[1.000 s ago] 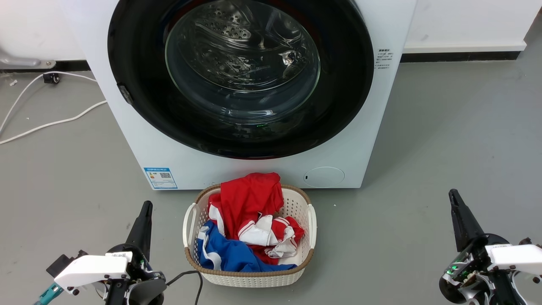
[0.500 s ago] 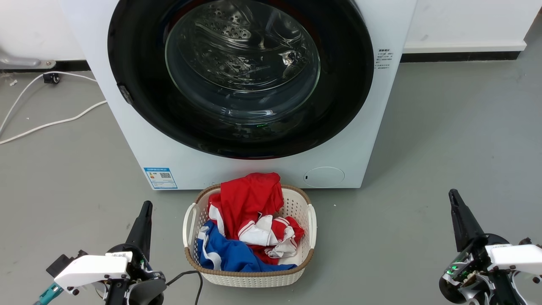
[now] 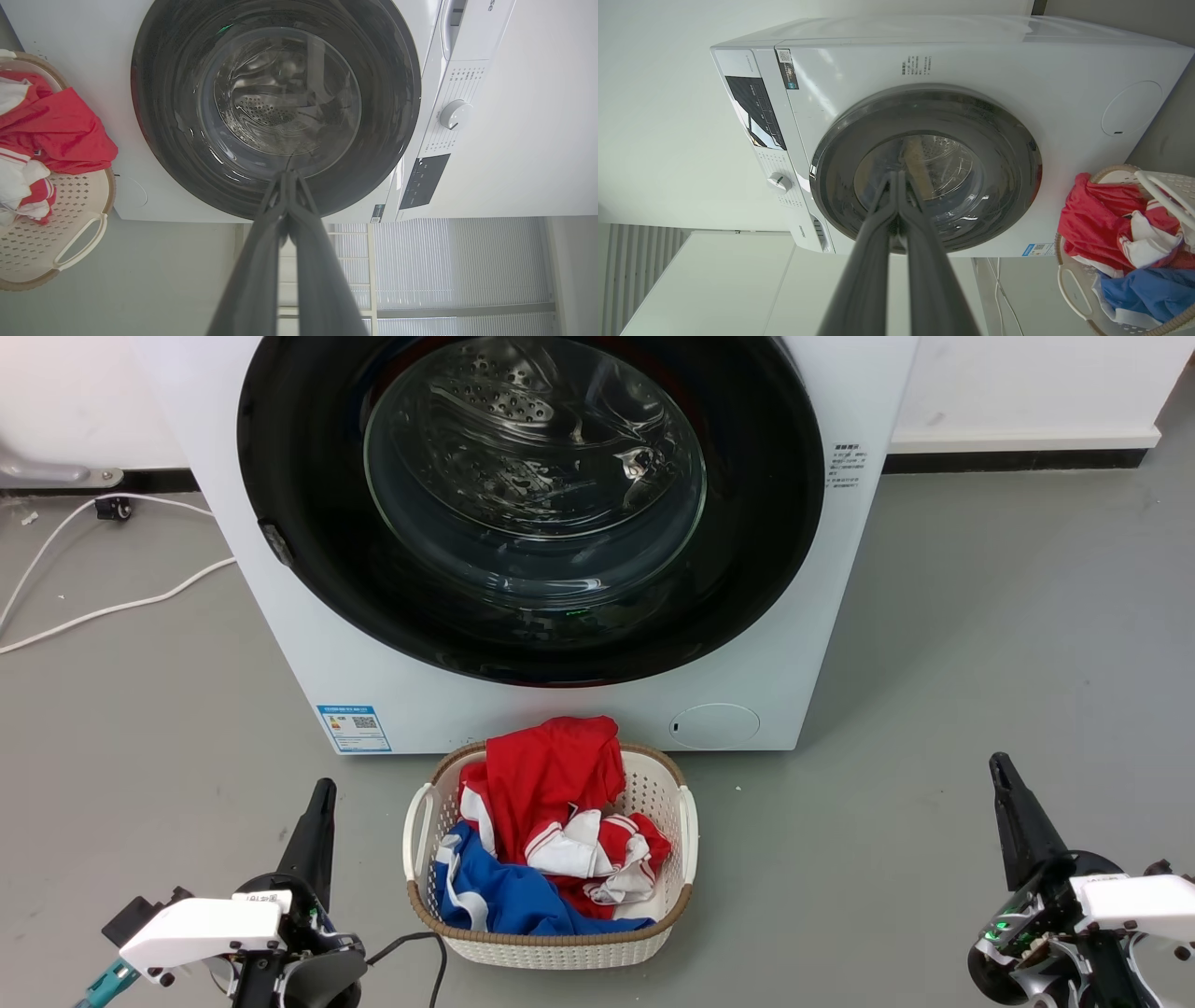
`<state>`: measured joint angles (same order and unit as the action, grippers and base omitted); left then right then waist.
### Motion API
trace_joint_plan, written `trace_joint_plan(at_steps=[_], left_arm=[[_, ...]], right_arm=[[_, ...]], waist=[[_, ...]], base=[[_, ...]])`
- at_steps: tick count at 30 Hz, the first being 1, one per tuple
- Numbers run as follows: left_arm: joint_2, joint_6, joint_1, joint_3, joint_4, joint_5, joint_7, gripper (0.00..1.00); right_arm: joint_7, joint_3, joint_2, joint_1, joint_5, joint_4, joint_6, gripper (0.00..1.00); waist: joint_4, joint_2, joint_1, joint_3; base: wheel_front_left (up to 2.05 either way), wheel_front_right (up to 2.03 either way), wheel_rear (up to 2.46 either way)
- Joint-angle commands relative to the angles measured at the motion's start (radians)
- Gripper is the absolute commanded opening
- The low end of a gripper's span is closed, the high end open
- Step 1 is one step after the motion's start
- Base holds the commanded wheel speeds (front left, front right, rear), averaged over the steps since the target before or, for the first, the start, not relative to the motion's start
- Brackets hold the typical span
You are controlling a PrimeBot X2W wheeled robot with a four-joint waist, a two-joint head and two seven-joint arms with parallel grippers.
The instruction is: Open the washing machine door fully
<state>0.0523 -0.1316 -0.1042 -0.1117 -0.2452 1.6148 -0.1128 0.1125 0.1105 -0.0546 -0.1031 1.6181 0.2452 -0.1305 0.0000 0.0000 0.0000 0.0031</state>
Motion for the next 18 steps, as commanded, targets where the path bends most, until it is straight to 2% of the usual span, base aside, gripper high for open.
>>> trace_joint_plan(at_steps=[1, 6, 7, 11, 18], left_arm=[[-0.001, -0.002, -0.009, -0.003, -0.001, -0.001, -0.002, 0.00], [-0.001, -0.002, -0.010, -0.003, -0.001, -0.002, -0.003, 0.00], [0.000, 0.000, 0.001, 0.000, -0.001, 0.000, 0.001, 1.00], [-0.005, 0.001, 0.030, 0.006, -0.032, -0.001, 0.005, 1.00], [-0.005, 0.003, 0.041, 0.005, -0.009, -0.047, 0.041, 1.00]], right_arm=[[0.002, 0.001, 0.003, -0.012, -0.006, 0.002, 0.000, 0.00], [0.003, 0.002, 0.003, -0.012, -0.007, 0.002, 0.000, 0.00], [-0.001, 0.000, 0.000, 0.001, -0.001, 0.001, 0.000, 1.00], [-0.004, -0.002, 0.004, 0.030, -0.002, 0.030, 0.001, 1.00], [-0.040, 0.000, 0.004, 0.047, -0.048, 0.018, 0.001, 1.00]], waist=[[0.000, 0.0000, 0.0000, 0.000], [0.000, 0.0000, 0.0000, 0.000], [0.000, 0.0000, 0.0000, 0.000], [0.000, 0.0000, 0.0000, 0.000], [0.000, 0.0000, 0.0000, 0.001]], base=[[0.00, 0.00, 0.00], [0.00, 0.00, 0.00], [0.00, 0.00, 0.00], [0.00, 0.00, 0.00], [0.00, 0.00, 0.00]])
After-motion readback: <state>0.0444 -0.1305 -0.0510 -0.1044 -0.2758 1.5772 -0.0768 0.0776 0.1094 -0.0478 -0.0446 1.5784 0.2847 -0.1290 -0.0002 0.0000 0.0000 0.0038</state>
